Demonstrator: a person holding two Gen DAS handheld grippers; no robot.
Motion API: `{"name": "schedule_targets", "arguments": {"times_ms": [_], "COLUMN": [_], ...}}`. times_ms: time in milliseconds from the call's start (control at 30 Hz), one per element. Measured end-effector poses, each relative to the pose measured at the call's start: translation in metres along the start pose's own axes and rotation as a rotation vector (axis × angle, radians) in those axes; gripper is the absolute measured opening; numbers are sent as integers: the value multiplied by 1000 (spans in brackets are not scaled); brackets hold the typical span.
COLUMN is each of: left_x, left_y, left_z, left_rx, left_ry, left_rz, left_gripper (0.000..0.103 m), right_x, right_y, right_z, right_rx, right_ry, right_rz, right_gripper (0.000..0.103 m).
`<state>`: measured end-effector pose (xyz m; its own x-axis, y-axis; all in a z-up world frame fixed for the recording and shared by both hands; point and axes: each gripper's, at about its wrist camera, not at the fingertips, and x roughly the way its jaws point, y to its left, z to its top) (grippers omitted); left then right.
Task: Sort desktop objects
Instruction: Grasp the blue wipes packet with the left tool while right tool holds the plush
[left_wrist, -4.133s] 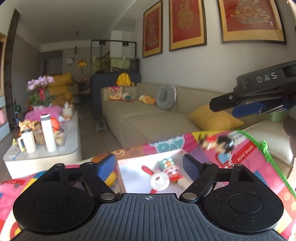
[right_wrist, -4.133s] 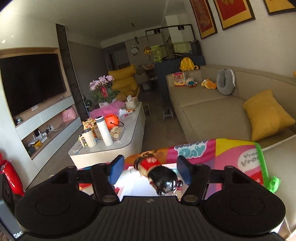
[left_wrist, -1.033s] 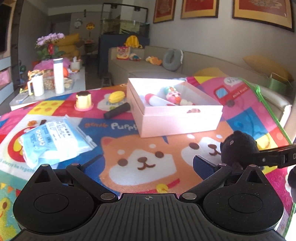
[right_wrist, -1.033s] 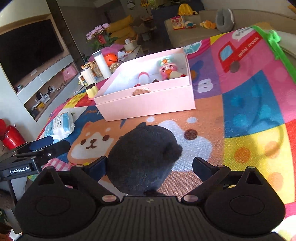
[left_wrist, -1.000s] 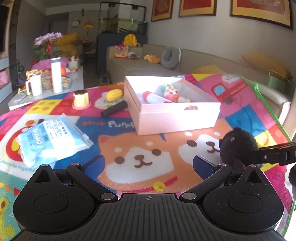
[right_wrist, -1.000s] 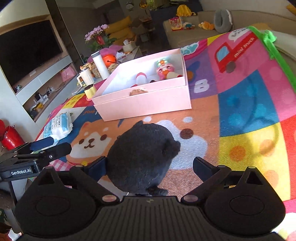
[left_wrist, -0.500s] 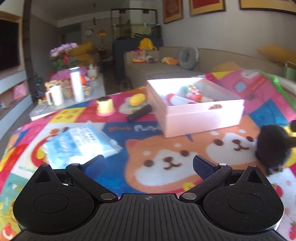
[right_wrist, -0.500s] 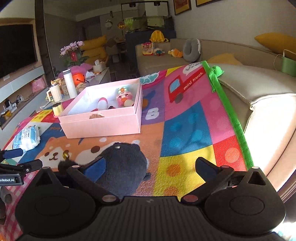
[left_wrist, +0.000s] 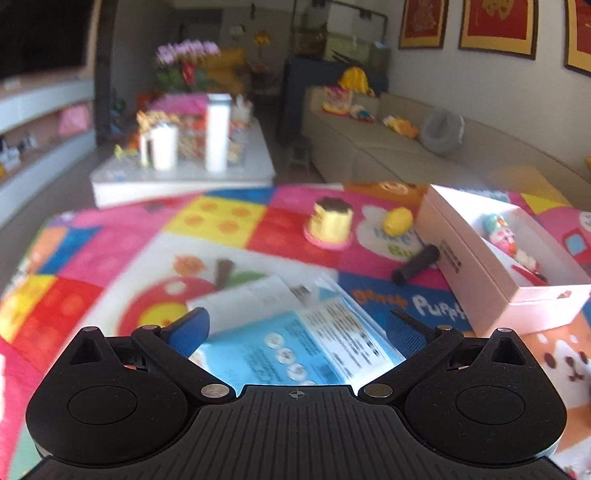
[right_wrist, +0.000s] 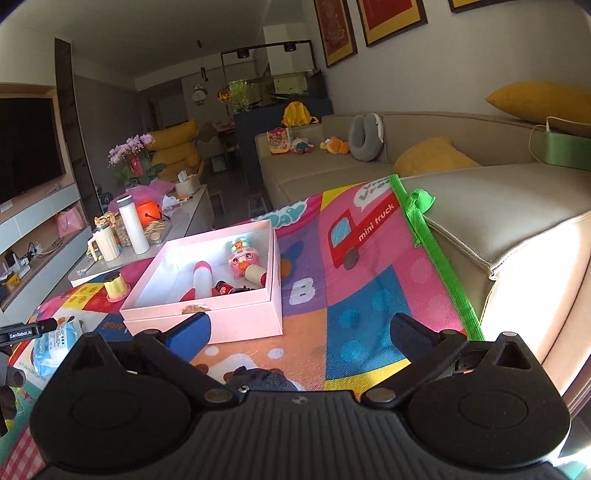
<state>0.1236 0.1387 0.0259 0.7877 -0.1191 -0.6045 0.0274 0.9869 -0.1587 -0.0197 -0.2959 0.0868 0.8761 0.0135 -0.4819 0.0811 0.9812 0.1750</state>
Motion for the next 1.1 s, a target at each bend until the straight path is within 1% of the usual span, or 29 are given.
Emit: {"name": "schedule_targets", "arguments": {"times_ms": [33,67,100,167,200,233,333,400,433,467,500,533,600,633,667,733,800,867,933,1033,1100], "left_x": [2,1,-4,-11,-16,-20,-32,-40,-43,-45,-45,-43,-38,-34,-27,-9,6,10,7,-2,-12], "left_y": [-4,-12,-26,-52,-69,-82,-122,-141,-146,-150,-153,-152,-149,-150,-150,-155,-158,-155,-152,-145,-143], "left_z": [-4,-8,-16,-27,-38,-44,-66,-75,-77,-75,-73,-66,-54,-49,-42,-33,-30,-32,-36,-45,-53], "left_rx": [4,33,91,170,212,245,362,401,391,357,312,245,133,99,74,90,132,169,201,204,227], "left_ry": [10,3,-2,8,18,25,35,27,21,16,13,14,16,13,14,14,13,-3,1,18,16], "left_rz": [-29,-48,-85,-162,-202,-229,-295,-317,-313,-289,-253,-203,-136,-109,-60,37,100,120,126,91,70], "left_gripper": [103,103,103,103,103,103,103,103,103,103,103,103,103,103,103,103,103,100,71,61,60], "right_x": [2,4,4,5,6,7,9,9,8,8,7,7,8,10,12,15,13,8,2,3,6], "right_y": [-1,-2,-2,-3,-3,-3,-1,-1,-1,-1,-2,-3,-5,-7,-7,-7,-6,-4,-2,-6,-8], "right_z": [0,0,-1,-1,-1,-1,-1,-1,-1,-2,-2,-3,-5,-6,-7,-10,-11,-12,-13,-16,-17], "right_rx": [5,6,4,0,2,6,23,29,29,28,28,29,39,48,57,77,76,54,13,-5,23], "right_ry": [5,7,7,6,6,8,14,13,11,7,4,1,-1,4,11,26,27,9,-22,-26,-8], "right_rz": [-9,-16,-21,-23,-24,-23,-13,-7,-9,-13,-19,-26,-42,-47,-48,-48,-49,-59,-83,-106,-99], "right_gripper": [103,103,103,103,103,103,103,103,103,103,103,103,103,103,103,103,103,103,103,103,103]}}
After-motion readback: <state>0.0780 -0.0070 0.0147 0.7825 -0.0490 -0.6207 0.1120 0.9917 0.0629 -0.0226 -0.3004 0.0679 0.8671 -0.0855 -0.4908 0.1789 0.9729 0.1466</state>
